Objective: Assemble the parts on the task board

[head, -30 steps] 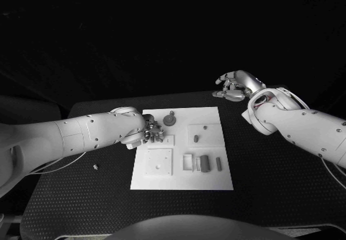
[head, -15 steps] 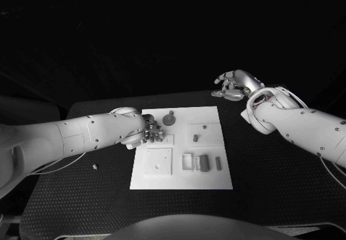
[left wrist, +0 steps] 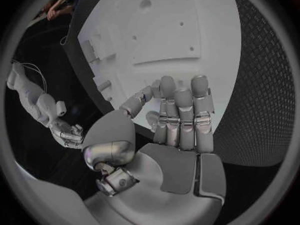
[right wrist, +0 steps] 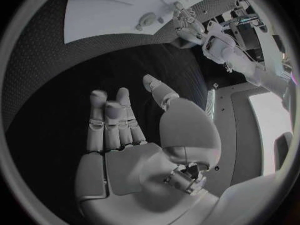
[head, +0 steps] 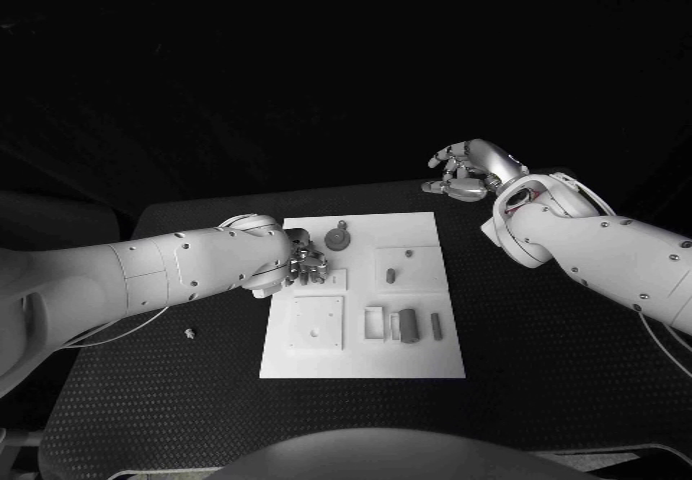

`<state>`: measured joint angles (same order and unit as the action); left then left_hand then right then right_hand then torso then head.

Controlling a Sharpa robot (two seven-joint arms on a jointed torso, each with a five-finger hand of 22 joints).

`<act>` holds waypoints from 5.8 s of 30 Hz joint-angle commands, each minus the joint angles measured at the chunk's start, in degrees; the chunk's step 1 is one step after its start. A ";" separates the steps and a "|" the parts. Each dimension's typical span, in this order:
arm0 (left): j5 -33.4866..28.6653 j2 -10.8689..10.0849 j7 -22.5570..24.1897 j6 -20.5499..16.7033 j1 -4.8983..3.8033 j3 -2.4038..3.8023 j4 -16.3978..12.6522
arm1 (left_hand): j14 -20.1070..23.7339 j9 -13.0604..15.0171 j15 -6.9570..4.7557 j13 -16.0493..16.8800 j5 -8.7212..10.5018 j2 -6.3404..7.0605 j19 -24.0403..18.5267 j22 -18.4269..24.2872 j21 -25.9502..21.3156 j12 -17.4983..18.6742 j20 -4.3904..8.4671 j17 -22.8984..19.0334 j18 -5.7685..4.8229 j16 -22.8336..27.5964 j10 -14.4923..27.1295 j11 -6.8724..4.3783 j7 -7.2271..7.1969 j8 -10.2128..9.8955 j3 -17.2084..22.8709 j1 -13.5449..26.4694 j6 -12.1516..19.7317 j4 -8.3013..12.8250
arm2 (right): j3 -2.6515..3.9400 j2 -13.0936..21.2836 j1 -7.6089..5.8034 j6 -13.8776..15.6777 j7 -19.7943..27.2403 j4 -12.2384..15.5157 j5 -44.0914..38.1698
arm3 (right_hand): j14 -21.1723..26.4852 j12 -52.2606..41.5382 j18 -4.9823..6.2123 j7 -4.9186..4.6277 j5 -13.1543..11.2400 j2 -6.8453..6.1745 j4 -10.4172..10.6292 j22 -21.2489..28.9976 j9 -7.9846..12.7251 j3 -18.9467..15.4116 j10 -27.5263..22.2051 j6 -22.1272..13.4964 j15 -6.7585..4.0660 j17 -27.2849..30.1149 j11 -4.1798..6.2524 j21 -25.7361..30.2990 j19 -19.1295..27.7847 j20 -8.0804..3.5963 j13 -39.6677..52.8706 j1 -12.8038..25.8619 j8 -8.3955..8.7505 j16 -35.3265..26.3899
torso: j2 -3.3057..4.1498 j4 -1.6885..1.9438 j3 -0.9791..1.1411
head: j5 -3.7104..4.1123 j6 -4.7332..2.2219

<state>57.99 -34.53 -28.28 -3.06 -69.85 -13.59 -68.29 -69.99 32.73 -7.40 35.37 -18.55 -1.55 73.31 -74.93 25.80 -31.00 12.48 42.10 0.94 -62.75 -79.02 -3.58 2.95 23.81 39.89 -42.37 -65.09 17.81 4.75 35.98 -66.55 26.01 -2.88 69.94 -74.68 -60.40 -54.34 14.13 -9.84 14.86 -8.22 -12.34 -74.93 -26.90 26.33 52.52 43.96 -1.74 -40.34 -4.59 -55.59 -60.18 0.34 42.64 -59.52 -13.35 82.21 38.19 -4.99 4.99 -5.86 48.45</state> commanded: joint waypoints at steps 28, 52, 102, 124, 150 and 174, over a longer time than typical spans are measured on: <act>0.23 -0.47 0.60 0.70 0.18 -0.04 -0.10 | 1.73 2.00 -1.33 -0.63 13.90 6.00 0.39 -0.88 -0.07 -0.65 1.65 -3.22 0.90 -2.27 0.29 -0.53 -1.71 0.29 -9.08 5.24 -3.01 -2.97 | 0.04 0.08 0.01 -0.95 0.11 -0.05 0.29 | 0.04 -0.27 0.87 -1.05 -0.08 0.27 0.52 -0.51 0.15 -0.10 -0.04 -0.76 -0.12 0.09 0.19 0.34 0.13 -0.29 -0.13 0.16 -0.21 -0.32 | 0.03 0.05 -0.07 | 0.30 0.03; -6.07 -1.77 2.10 1.63 -5.28 4.63 5.85 | 4.19 2.02 -0.66 -1.74 13.13 7.25 -1.56 -0.24 -1.97 0.53 1.10 -5.42 0.40 -1.28 3.13 0.72 -0.37 -1.70 -9.08 4.45 -0.33 -2.04 | 0.04 0.08 0.01 -1.21 0.00 -0.71 0.51 | 0.06 -0.29 0.87 -1.06 -0.08 0.20 0.56 -0.50 0.19 -0.13 -0.05 -0.80 -0.11 0.12 0.18 0.39 0.15 -0.29 -0.17 0.19 -0.19 -0.34 | 0.02 0.01 0.03 | 0.14 -0.71; 8.70 9.81 2.89 8.85 -2.33 3.64 24.40 | 7.02 2.47 1.62 -5.31 15.62 7.18 -3.74 0.97 -6.07 1.50 -1.15 -11.96 1.27 -0.22 8.21 3.00 1.90 -4.77 -14.29 8.37 4.49 -1.71 | 0.04 -0.42 0.00 -1.71 -0.09 -0.31 0.61 | 0.07 -0.34 0.87 -1.07 -0.07 0.27 0.71 -0.51 0.26 -0.16 -0.05 -0.83 -0.10 0.15 0.17 0.46 0.15 -0.29 -0.23 0.26 -0.18 -0.34 | 0.86 -0.57 0.37 | 0.35 -0.68; 4.08 10.58 5.59 9.98 -1.46 3.60 25.46 | 7.24 2.55 1.65 -5.63 15.55 5.03 -3.78 0.74 -6.24 1.37 -1.21 -12.49 1.26 -0.60 8.29 3.00 1.85 -4.88 -14.11 7.78 4.33 -1.59 | 0.04 -1.11 0.00 -2.15 -0.19 -0.78 0.56 | 0.05 -0.37 0.87 -1.07 -0.07 0.38 0.76 -0.51 0.29 -0.15 -0.05 -0.84 -0.11 0.15 0.17 0.47 0.12 -0.30 -0.26 0.24 -0.18 -0.33 | 0.84 -0.46 0.38 | 0.83 -0.48; 3.60 10.89 5.90 9.81 -1.42 3.59 25.56 | 7.26 2.63 1.64 -6.52 15.53 1.81 -3.60 -0.03 -6.51 1.05 -1.24 -14.01 1.16 -1.60 8.11 2.99 1.85 -5.27 -14.68 1.31 3.98 -1.18 | 0.03 -1.42 0.01 -2.53 -0.32 -0.90 0.56 | 0.05 -0.39 0.87 -1.08 -0.08 0.44 0.81 -0.52 0.33 -0.18 -0.06 -0.86 -0.10 0.16 0.16 0.49 0.10 -0.30 -0.29 0.27 -0.17 -0.32 | 0.96 -0.60 0.39 | 0.82 -0.34; 3.46 11.41 5.95 11.14 -0.87 3.59 26.45 | 6.98 2.81 1.52 -6.97 15.77 0.88 -2.87 -0.24 -6.77 0.64 -1.18 -14.85 1.08 -2.44 7.64 2.86 1.71 -5.30 -12.80 -2.36 3.43 -2.30 | 0.03 -1.35 0.00 -2.53 -0.33 -0.76 0.56 | 0.05 -0.43 0.87 -1.08 -0.07 0.49 0.86 -0.53 0.36 -0.21 -0.06 -0.87 -0.09 0.17 0.16 0.51 0.08 -0.31 -0.32 0.31 -0.17 -0.32 | 0.92 -0.59 0.44 | 1.09 -0.09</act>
<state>61.82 -23.21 -22.86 7.08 -70.70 -10.01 -41.71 -63.14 35.48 -5.62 28.46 -3.15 -0.61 70.05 -74.94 19.34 -30.16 11.26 27.28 1.28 -65.02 -71.15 -0.63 4.59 18.59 26.76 -44.34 -61.20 15.65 4.74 34.64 -66.54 23.96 -3.36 69.12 -74.05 -60.40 -54.51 14.13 -9.97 14.86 -8.04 -11.87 -74.93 -26.62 26.17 52.52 43.73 -1.74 -40.22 -4.59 -55.36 -60.08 0.44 42.39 -59.35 -13.35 82.21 39.15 -5.55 5.42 -4.78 48.36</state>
